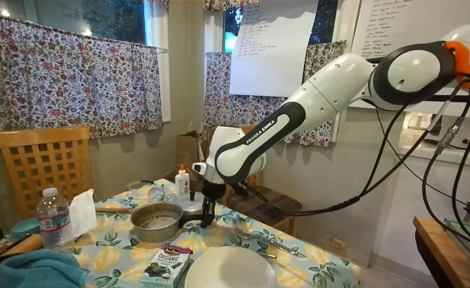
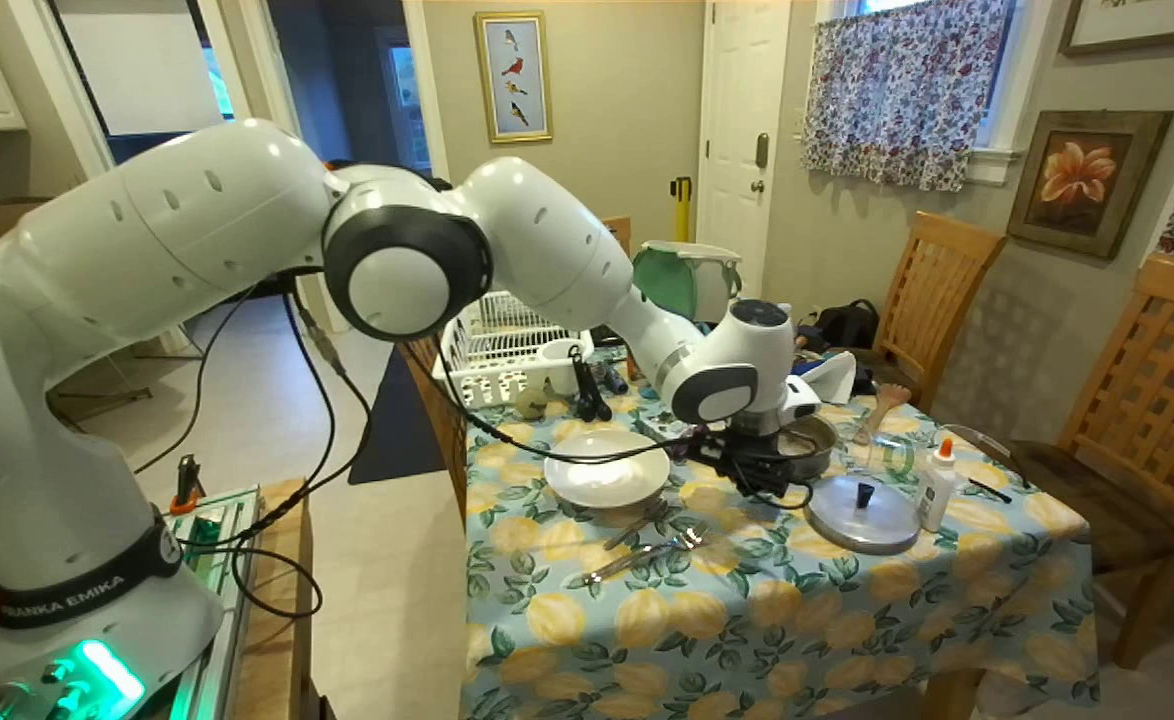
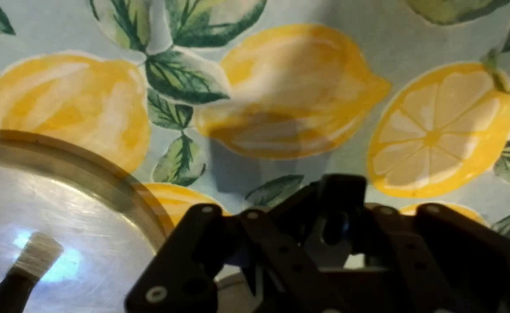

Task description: Remove the silver fork and spoon from the white plate then put the silver pot on the plate.

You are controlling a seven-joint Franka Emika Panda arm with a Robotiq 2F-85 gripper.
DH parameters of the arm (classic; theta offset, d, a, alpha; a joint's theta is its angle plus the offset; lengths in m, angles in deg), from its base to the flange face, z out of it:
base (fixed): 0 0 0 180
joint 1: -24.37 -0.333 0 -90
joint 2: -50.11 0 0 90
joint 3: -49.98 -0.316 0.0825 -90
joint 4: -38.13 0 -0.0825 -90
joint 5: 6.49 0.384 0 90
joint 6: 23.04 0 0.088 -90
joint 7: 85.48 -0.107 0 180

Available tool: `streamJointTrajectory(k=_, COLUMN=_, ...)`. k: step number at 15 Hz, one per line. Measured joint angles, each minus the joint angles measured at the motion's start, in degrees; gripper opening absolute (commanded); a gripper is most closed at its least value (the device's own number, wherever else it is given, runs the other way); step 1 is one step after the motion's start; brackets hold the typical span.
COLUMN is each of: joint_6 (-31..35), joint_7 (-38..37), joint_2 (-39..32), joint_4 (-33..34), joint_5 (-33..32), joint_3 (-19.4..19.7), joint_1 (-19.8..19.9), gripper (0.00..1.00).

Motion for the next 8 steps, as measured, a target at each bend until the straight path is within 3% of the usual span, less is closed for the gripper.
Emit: streamJointTrajectory(k=8, joint_6=0.2, joint_7=-2.6, joint_2=1.7, joint_4=0.1, joint_5=0.0, joint_3=1.4, joint_1=-1.8, gripper=0.95)
